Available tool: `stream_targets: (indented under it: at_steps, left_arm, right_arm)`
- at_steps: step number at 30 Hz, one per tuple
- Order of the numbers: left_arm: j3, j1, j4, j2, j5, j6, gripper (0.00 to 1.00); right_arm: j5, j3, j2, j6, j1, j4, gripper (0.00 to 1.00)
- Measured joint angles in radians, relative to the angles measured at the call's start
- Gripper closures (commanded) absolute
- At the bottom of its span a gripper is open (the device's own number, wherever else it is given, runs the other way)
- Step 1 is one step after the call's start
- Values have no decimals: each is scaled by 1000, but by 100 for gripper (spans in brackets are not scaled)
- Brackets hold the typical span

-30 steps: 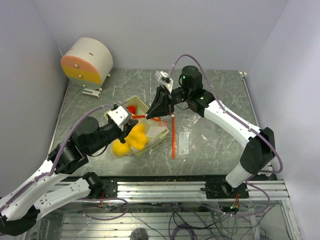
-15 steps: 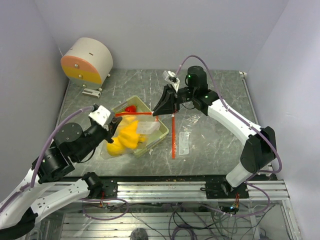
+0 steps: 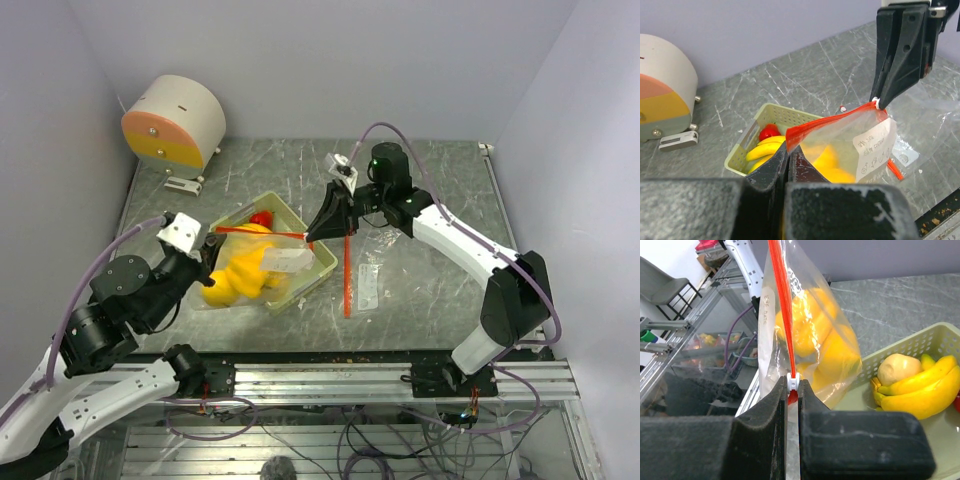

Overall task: Place the food in the zip-top bag and seal the zipper
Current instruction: Zip the zipper food storage bag.

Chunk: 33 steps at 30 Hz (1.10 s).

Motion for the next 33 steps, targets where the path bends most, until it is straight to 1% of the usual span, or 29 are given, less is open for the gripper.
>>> stream_targets:
  at_steps: [9,11,12,14,18,22,23,24,25,26,27,29,30,31,33]
  left_arm:
    - [0,-3,7,-42,-72,-4,93]
    - [0,-3,8,-46,-85,-4,93]
    - [-1,-3,8,-50,-94,-4,93]
    - [-3,-3,10,-60,-111,-5,93]
    - [-17,-3,33,-82,-157,-3,93]
    - [-26,-3,61,-93,-190,-3,93]
    - [-31,-3,67,-92,-197,-2,93]
    - [-35,-3,72,-92,-203,-1,92]
    - [-40,-3,74,-91,-208,0,85]
    - [-42,-3,74,-91,-213,0,72]
    - [-43,-3,74,-89,-219,0,53]
    - [-43,2,76,-94,-263,10,16]
    - [-43,5,77,-103,-283,9,5]
    - [-41,5,79,-113,-295,16,2]
    - [-32,5,84,-130,-299,14,1]
  right_arm:
    - [-5,-12,5,12,0,24,100]
    - [-11,-21,5,73,0,80,100]
    - [-11,-34,5,136,0,144,100]
    - [-4,-66,5,307,0,318,100]
    - [41,-114,40,860,-3,822,100]
    - [103,-100,141,1393,-8,1294,100]
    - [117,-93,171,1494,-8,1359,100]
    - [127,-92,188,1550,-9,1394,100]
    - [135,-92,206,1610,-10,1426,100]
    - [143,-94,215,1649,-10,1446,100]
    - [146,-100,216,1670,-10,1458,100]
    - [143,-109,190,1655,-17,1454,100]
    - [141,-111,158,1609,-24,1402,100]
    - [142,-111,130,1556,-31,1356,100]
    - [150,-95,50,1384,-41,1149,100]
